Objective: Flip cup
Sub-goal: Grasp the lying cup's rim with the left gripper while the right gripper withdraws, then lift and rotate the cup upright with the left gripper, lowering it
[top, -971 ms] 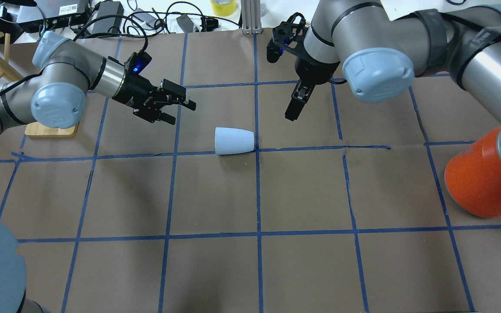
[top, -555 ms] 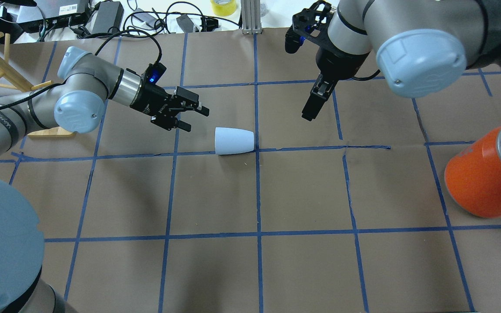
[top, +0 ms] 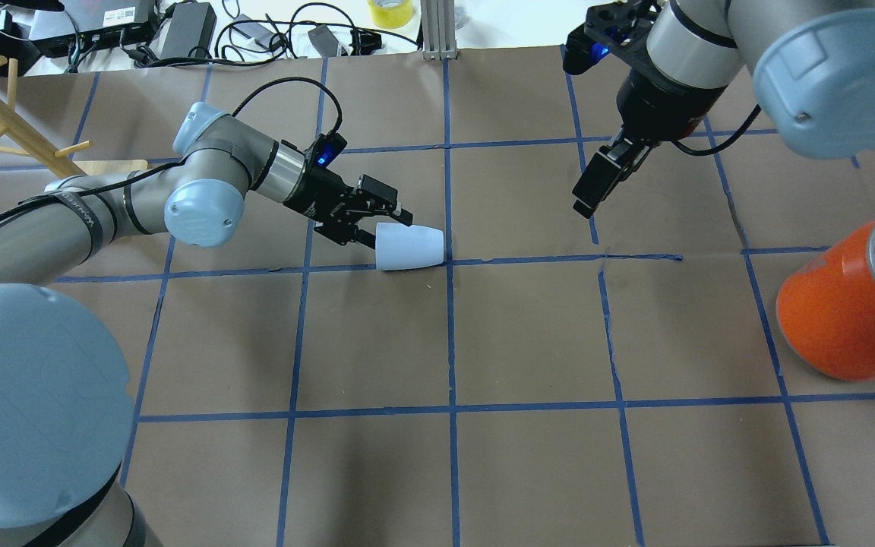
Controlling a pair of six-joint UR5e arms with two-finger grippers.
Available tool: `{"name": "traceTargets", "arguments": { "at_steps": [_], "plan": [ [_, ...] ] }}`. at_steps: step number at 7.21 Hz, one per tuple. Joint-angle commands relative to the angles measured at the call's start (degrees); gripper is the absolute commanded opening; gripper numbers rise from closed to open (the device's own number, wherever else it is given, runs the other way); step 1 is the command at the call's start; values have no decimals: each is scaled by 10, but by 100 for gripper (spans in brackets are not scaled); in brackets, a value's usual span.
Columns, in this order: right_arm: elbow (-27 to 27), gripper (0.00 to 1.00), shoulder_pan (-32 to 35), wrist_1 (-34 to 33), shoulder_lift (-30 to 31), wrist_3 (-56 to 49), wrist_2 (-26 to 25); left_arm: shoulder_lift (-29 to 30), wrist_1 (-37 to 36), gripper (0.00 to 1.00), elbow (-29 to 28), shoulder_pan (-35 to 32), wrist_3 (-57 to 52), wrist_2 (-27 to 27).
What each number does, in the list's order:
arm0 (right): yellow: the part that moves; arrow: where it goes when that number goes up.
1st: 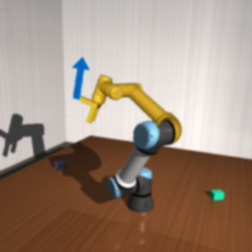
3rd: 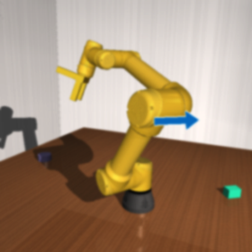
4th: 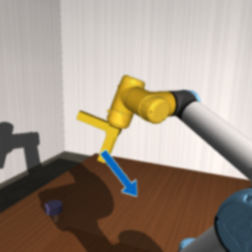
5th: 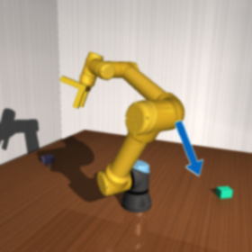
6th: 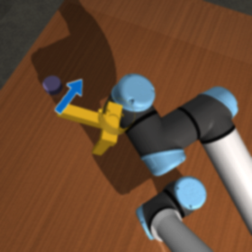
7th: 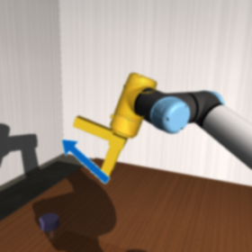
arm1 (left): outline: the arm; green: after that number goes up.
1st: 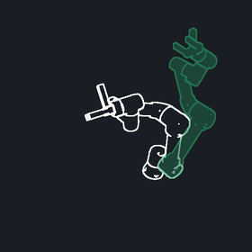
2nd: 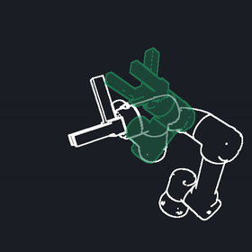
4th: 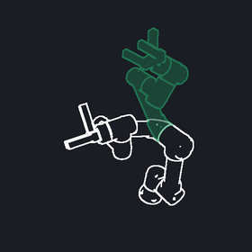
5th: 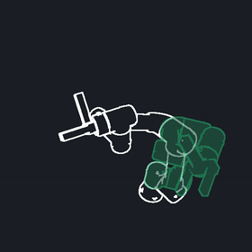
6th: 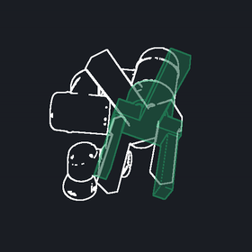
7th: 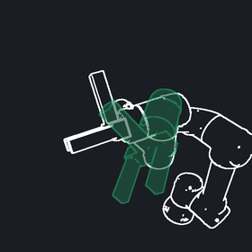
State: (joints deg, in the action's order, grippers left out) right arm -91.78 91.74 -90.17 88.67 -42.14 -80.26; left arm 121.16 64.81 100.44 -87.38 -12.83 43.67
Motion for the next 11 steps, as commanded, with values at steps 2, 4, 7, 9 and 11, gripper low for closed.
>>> {"name": "traceTargets", "arguments": {
  "at_steps": [2,4,7,9,11],
  "plan": [
    [1,100,1,14,26,44,-66,-8,-18,0,-6,-12,26,8],
    [-1,100,1,23,41,111,-67,-28,-69,0,-10,-13,71,42],
    [-1,100,-1,24,51,117,-81,-80,-51,0,-131,-10,152,223],
    [-2,100,1,22,57,183,-90,-70,-26,0,-179,-10,48,428],
    [-2,100,1,16,63,229,-90,-42,-39,0,-176,0,-74,501]
  ]
}}
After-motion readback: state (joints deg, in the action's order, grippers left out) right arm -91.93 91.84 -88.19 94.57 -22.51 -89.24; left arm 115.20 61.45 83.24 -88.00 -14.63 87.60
